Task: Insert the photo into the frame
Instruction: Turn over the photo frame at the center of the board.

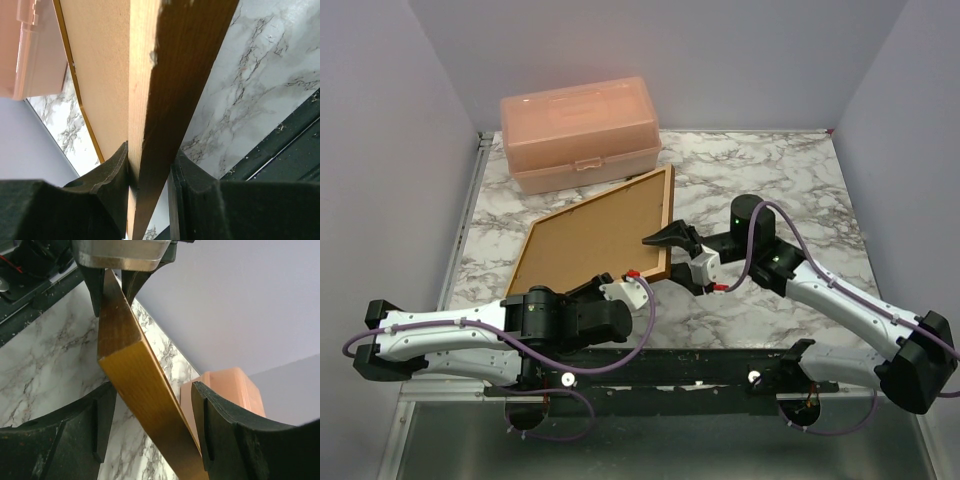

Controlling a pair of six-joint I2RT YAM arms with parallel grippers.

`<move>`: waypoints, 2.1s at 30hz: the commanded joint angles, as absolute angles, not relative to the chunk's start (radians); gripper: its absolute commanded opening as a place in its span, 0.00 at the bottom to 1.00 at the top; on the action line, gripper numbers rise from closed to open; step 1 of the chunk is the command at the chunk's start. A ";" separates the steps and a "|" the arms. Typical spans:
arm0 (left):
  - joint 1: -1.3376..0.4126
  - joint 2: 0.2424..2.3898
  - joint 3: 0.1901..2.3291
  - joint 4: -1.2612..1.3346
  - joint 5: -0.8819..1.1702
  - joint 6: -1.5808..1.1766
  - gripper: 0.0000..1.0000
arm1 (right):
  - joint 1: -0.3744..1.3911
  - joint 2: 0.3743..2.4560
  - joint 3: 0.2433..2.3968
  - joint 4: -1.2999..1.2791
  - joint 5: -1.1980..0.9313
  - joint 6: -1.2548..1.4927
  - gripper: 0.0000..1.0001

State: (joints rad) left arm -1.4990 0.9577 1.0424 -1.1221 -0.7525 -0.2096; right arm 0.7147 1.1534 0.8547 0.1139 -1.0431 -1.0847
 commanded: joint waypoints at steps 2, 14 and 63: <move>-1.500 0.917 1.069 -1.021 -0.603 -0.349 0.00 | 0.733 1.170 0.905 0.043 -1.024 -1.161 0.60; -1.500 0.913 1.100 -1.054 -0.616 -0.359 0.00 | 0.737 1.125 0.888 -0.056 -1.007 -1.190 0.31; -1.500 0.674 1.230 -0.866 -0.737 -0.578 0.98 | 0.735 0.949 0.757 0.164 -0.894 -0.158 0.00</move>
State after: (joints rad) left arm -1.5009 0.7223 1.3052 -0.9722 -0.8135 -0.5240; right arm 0.7311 0.9520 0.7731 0.1005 -0.9646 -0.4419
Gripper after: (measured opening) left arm 0.983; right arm 0.338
